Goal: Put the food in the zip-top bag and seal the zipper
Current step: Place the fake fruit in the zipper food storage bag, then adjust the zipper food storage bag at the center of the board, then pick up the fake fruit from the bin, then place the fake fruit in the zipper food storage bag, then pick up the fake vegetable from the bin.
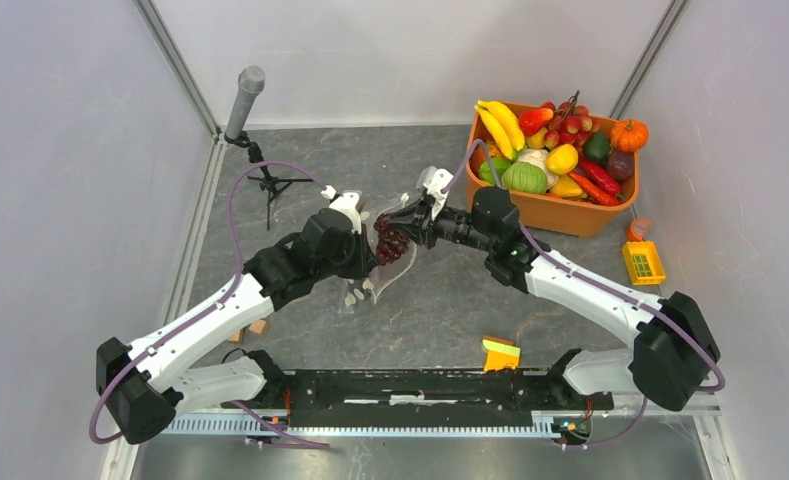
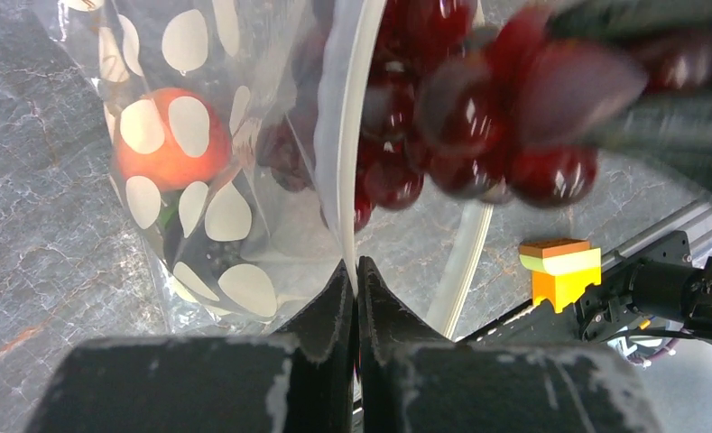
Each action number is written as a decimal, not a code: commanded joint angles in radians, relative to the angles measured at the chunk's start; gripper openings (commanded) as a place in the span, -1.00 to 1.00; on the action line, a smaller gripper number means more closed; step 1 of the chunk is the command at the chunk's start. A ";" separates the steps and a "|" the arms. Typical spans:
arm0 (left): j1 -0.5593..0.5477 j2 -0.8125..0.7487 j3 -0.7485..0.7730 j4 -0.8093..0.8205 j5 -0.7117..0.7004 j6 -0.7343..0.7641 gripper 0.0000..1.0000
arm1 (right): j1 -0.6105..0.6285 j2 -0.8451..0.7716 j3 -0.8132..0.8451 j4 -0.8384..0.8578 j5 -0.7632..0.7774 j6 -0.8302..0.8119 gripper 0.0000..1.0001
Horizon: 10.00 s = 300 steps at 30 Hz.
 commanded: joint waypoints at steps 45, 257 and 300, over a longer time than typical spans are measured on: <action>0.016 -0.060 0.026 -0.013 -0.067 -0.020 -0.87 | 0.127 -0.117 -0.404 -0.027 0.312 0.469 -0.44; 0.022 -0.126 0.017 -0.044 0.017 0.056 -0.88 | 0.177 0.051 -0.060 -0.118 0.248 0.182 -0.11; 0.023 -0.165 -0.009 -0.020 -0.045 0.015 -0.85 | -0.354 -0.290 0.109 -0.387 0.934 0.099 0.88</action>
